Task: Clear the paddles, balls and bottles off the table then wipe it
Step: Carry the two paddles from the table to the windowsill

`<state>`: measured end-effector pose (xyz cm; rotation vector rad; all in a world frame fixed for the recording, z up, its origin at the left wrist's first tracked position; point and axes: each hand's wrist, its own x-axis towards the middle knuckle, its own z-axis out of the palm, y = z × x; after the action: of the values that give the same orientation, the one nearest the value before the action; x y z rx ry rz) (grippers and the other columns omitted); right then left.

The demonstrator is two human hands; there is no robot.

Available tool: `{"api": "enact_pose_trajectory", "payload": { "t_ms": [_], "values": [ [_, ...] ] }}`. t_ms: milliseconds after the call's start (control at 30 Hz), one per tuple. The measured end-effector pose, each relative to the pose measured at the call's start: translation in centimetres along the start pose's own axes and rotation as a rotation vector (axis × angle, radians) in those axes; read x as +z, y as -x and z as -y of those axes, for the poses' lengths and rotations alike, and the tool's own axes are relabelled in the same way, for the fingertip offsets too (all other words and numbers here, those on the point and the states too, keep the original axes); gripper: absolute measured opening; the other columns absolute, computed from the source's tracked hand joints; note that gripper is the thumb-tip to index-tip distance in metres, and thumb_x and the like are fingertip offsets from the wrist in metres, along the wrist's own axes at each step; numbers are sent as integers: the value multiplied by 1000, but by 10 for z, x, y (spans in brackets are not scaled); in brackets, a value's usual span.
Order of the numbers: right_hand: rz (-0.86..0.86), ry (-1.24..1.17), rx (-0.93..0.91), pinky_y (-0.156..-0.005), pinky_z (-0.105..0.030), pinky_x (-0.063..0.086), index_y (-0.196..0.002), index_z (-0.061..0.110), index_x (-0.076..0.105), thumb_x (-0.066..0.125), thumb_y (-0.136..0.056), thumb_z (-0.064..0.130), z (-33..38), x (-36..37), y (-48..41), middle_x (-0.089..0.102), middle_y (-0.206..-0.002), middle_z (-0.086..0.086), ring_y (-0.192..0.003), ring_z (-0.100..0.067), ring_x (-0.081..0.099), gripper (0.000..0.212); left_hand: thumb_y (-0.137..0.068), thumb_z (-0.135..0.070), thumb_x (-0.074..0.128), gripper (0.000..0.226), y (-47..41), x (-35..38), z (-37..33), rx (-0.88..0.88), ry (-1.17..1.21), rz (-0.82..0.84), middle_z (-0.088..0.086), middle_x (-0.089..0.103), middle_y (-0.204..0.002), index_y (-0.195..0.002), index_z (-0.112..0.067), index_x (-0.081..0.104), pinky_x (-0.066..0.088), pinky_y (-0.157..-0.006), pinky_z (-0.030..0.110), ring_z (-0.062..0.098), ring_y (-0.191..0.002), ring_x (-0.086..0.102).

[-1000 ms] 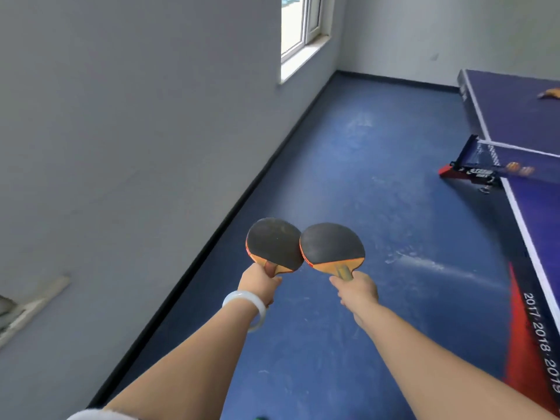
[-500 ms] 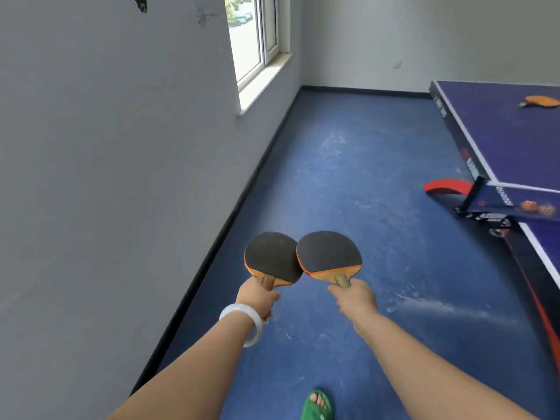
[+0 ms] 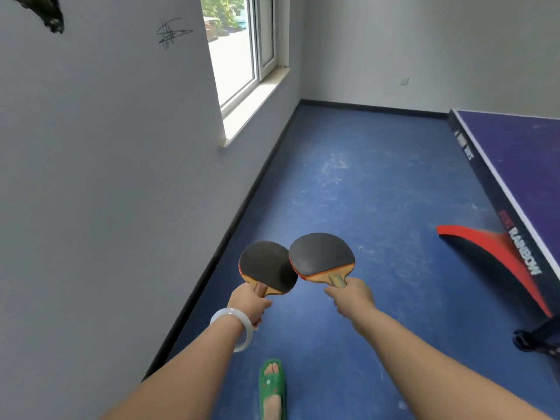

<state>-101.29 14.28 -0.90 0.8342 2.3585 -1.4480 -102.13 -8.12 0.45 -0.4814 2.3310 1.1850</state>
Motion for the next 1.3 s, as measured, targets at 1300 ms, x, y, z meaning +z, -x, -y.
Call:
{"api": "enact_pose_trajectory", "payload": {
  "t_ms": [1300],
  "values": [
    [400,225,-336,-43,-23,34,-80,9,48,65,-85,18,517,-23,-767,53,-65,-8,-52,-20,46,19,-89,-28,64,32,-672,-99,-470,-171,267,-298,12,59,-78,-106,-5,49,49,-46,26,21,-52,54]
  ]
}}
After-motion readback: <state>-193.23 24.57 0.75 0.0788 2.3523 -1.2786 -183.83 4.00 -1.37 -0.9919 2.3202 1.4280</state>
